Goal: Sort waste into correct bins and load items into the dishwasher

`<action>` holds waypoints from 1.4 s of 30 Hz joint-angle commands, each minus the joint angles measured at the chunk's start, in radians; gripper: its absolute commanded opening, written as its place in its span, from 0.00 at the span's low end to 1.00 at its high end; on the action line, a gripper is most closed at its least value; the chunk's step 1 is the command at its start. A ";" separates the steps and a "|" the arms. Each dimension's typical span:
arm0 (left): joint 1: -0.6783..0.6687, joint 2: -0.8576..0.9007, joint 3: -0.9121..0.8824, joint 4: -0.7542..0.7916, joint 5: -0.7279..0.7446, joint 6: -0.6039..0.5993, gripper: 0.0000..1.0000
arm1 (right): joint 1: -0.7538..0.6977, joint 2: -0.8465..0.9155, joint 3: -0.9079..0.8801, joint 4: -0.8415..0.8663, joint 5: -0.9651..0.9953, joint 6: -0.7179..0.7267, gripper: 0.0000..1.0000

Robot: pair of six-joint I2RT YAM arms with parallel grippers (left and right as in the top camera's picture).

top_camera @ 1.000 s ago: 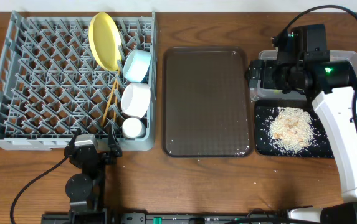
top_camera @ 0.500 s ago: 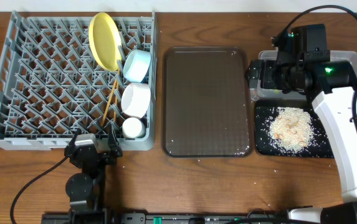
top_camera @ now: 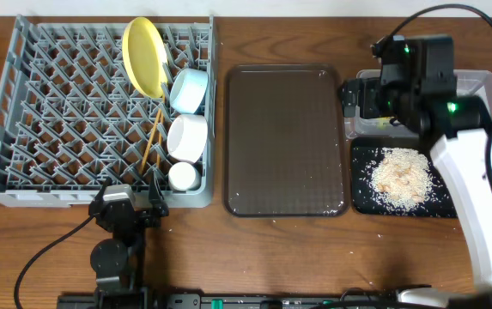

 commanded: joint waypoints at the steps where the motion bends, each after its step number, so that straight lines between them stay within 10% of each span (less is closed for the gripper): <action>1: 0.004 0.002 -0.010 -0.047 -0.013 0.006 0.88 | 0.003 -0.152 -0.136 0.129 0.044 -0.061 0.99; 21: 0.004 0.002 -0.010 -0.047 -0.013 0.006 0.88 | -0.074 -1.138 -1.254 0.874 0.110 -0.045 0.99; 42: 0.004 0.002 -0.010 -0.047 -0.013 0.006 0.88 | -0.072 -1.476 -1.380 0.677 0.114 -0.049 0.99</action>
